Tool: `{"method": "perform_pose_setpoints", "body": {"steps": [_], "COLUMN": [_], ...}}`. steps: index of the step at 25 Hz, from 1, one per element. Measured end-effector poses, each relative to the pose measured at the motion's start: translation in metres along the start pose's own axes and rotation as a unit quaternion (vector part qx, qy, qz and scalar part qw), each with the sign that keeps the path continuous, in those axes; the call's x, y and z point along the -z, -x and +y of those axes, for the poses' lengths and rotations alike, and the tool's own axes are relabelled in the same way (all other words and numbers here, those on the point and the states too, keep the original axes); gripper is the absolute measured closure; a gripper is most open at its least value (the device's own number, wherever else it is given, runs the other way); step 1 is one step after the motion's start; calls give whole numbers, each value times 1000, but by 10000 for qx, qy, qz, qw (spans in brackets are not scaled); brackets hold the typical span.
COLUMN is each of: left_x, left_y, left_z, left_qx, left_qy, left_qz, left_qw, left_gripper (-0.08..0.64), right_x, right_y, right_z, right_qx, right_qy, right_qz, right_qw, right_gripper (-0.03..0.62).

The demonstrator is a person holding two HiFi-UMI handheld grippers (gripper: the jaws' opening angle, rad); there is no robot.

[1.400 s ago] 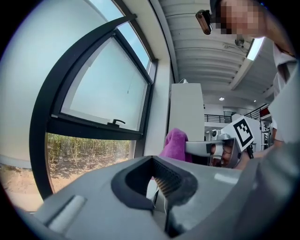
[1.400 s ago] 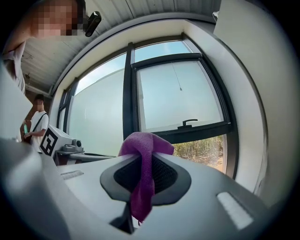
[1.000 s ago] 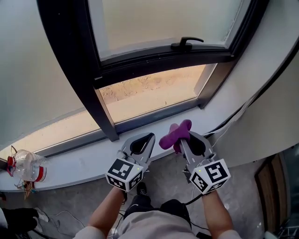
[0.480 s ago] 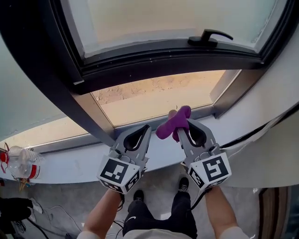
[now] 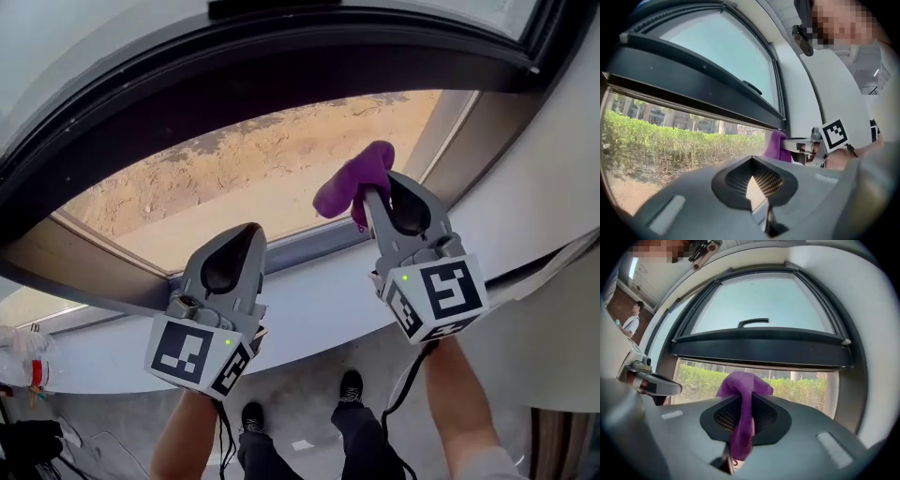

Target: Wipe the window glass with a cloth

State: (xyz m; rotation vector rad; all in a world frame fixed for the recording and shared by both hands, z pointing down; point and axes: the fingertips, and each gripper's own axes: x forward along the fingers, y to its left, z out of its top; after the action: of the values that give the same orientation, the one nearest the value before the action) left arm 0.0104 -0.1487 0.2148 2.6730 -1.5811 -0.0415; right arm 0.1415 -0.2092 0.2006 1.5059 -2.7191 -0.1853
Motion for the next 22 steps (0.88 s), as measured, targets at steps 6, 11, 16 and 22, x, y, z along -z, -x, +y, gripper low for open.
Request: {"method": "perform_pose_setpoints", "body": {"steps": [6, 11, 16, 22], "left_x": [20, 24, 27, 29], "left_y": [-86, -126, -147, -145], "left_z": [-49, -84, -99, -96], "left_qx": [256, 417, 379, 269], "left_qy": [-34, -56, 11, 95], "left_qz": [-57, 0, 142, 279], "left_qw": [9997, 9991, 9992, 9992], "left_gripper": [560, 560, 560, 560], "right_x": [25, 34, 37, 29], "right_y": [7, -1, -24, -51], "right_z": [-141, -219, -271, -292], "right_qx": [976, 1570, 1940, 1981], "right_qy": [-131, -416, -726, -818], "right_qz": [10, 32, 164, 182], "right_qw": [9951, 9867, 9782, 9766], "right_gripper": [526, 526, 526, 526]}}
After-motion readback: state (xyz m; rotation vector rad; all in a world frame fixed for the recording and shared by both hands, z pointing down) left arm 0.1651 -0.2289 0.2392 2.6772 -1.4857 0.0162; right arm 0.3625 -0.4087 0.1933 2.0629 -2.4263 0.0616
